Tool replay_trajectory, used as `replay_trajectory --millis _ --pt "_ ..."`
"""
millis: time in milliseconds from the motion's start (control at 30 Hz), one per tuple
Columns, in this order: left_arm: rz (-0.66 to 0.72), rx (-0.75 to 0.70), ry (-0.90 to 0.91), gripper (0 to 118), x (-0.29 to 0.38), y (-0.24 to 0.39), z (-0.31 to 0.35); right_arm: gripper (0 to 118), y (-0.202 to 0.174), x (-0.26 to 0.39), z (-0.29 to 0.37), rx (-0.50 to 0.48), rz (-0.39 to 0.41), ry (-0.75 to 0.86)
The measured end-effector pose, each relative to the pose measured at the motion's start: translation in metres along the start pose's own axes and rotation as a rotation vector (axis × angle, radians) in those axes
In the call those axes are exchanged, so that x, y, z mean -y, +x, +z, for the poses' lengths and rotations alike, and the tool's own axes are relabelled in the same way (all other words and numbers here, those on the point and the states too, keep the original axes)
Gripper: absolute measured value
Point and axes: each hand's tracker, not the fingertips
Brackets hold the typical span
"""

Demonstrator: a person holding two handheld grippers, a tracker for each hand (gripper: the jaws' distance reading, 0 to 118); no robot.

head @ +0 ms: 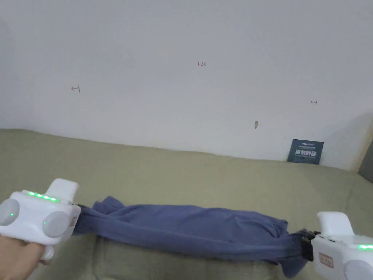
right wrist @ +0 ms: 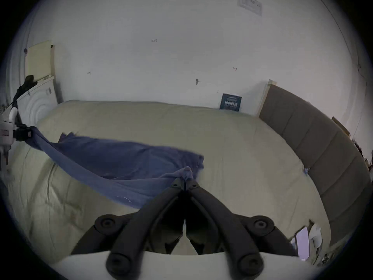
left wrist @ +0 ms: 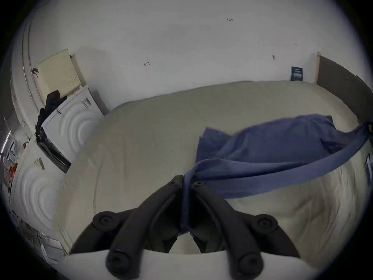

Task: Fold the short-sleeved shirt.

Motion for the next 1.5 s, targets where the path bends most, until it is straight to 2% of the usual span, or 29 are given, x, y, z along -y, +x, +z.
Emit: replay_trajectory --millis 67,133,367,567,700,833,967,1000,1033,1067,1100,1133,1167,1267,1300,1333,1367,1400,1467,1500 --pt "0.048 0.035 -0.009 6 0.03 -0.007 0.024 0 0.002 0.019 0.026 -0.009 0.024 -0.008" --pt "0.082 0.063 -0.021 6 0.056 -0.015 0.046 0 0.005 0.038 0.055 -0.015 0.012 -0.013" --pt "0.083 0.107 -0.083 6 0.164 -0.03 0.127 0 0.013 0.12 0.15 -0.058 0.031 -0.05" --pt "0.108 0.143 -0.109 6 0.242 -0.032 0.18 0 0.013 0.181 0.204 -0.078 0.036 -0.09" --pt "0.142 0.147 -0.122 6 0.271 -0.033 0.195 0 0.017 0.207 0.217 -0.085 0.027 -0.121" --pt "0.167 0.166 -0.141 7 0.285 -0.036 0.195 0 0.022 0.222 0.212 -0.097 -0.023 -0.158" --pt "0.194 0.184 -0.118 15 0.291 -0.035 0.193 0 0.02 0.229 0.205 -0.097 -0.039 -0.156" --pt "0.197 0.173 -0.104 40 0.292 -0.035 0.193 5 0.022 0.23 0.205 -0.107 -0.07 -0.148" --pt "0.206 0.172 -0.103 73 0.293 -0.038 0.195 22 0.025 0.23 0.206 -0.103 -0.09 -0.161" --pt "0.216 0.174 -0.106 100 0.293 -0.04 0.197 56 0.027 0.23 0.206 -0.108 -0.105 -0.168" --pt "0.232 0.169 -0.093 112 0.293 -0.044 0.202 108 0.03 0.23 0.205 -0.114 -0.122 -0.186" --pt "0.246 0.158 -0.082 112 0.293 -0.047 0.207 116 0.034 0.232 0.215 -0.066 -0.157 -0.094" --pt "0.26 0.142 -0.067 112 0.293 -0.05 0.212 111 0.035 0.227 0.216 -0.082 -0.159 -0.106" --pt "0.288 0.128 -0.07 111 0.289 -0.064 0.222 116 0.041 0.221 0.221 -0.081 -0.157 -0.149" --pt "0.281 0.122 -0.069 106 0.289 -0.065 0.227 110 0.04 0.22 0.222 -0.083 -0.159 -0.158" --pt "0.264 0.111 -0.066 91 0.289 -0.065 0.231 93 0.04 0.221 0.224 -0.095 -0.161 -0.157" --pt "0.242 0.1 -0.075 57 0.288 -0.066 0.233 60 0.038 0.221 0.227 -0.096 -0.159 -0.154" --pt "0.23 0.099 -0.085 0 0.289 -0.065 0.232 0 0.035 0.223 0.226 -0.088 -0.146 -0.154" --pt "0.227 0.104 -0.104 0 0.292 -0.066 0.231 0 0.036 0.225 0.226 -0.079 -0.138 -0.149" --pt "0.222 0.143 -0.138 0 0.294 -0.065 0.231 0 0.039 0.226 0.225 -0.107 -0.154 -0.178"
